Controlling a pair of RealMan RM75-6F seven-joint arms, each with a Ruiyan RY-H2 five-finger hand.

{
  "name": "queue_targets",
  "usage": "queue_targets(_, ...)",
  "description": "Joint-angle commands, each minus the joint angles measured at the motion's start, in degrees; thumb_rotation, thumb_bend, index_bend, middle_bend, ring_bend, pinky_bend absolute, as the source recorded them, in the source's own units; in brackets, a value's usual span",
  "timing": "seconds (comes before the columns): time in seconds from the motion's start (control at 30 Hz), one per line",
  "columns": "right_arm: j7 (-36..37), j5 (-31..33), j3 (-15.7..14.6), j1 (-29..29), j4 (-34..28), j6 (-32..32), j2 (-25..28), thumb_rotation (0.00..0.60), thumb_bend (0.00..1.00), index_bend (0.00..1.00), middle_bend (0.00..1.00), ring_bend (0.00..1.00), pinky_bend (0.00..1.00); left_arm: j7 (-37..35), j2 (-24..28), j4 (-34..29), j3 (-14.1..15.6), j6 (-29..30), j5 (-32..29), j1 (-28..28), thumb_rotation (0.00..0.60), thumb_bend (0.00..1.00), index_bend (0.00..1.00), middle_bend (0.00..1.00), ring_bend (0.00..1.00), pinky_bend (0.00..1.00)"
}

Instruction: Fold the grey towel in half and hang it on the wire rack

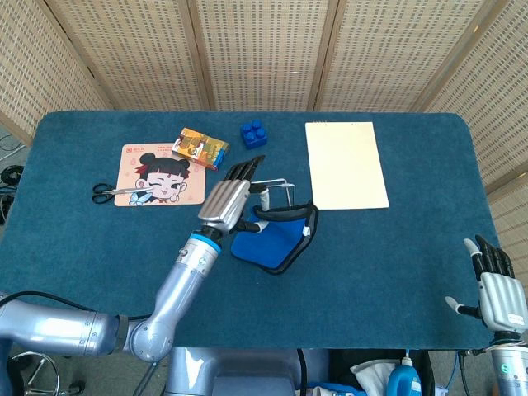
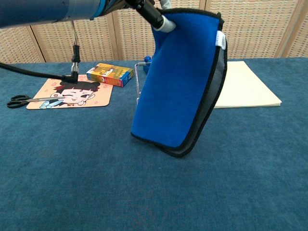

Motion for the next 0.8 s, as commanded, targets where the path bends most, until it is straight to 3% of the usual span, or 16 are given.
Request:
queue_targets(0.03,0.9,0.8,0.3,0.0,0.5,-0.4,0.1,0.6,0.0,0.0,0.0,0.0,0.0,3.3,-1.2,2.4,-5.0,3.0,-6.4,-4.6,0.6,0.67,0.88,0.0,0.0,0.0)
queue_targets(0.17,1.4,0.9,0.4,0.0,0.8,-0.5,0.2,0.6,0.0,0.0,0.0,0.0,0.0,6.0,-1.6,5.1,-8.1,4.6,-12.6,-8.3,0.6,0.67,0.88,0.0,0.0,0.0)
queue_targets(0.43,1.4,1.5,0.5,0.3,1.4,-1.4,0.0,0.6,0.0,0.0,0.0,0.0,0.0,8.9,-2.3,11.5,-11.5,5.0,-20.2,-13.3,0.6,0.68,0.89,0.0,0.0,0.0)
queue_targets(0.8,1.9,2.8,0.8,0.7,2.3,-2.7,-0.3,0.6,0.0,0.0,0.0,0.0,0.0,13.3,-4.4,17.5,-16.9,15.4,-29.6,-19.8,0.6,0.75,0.9,0.0,0.0,0.0)
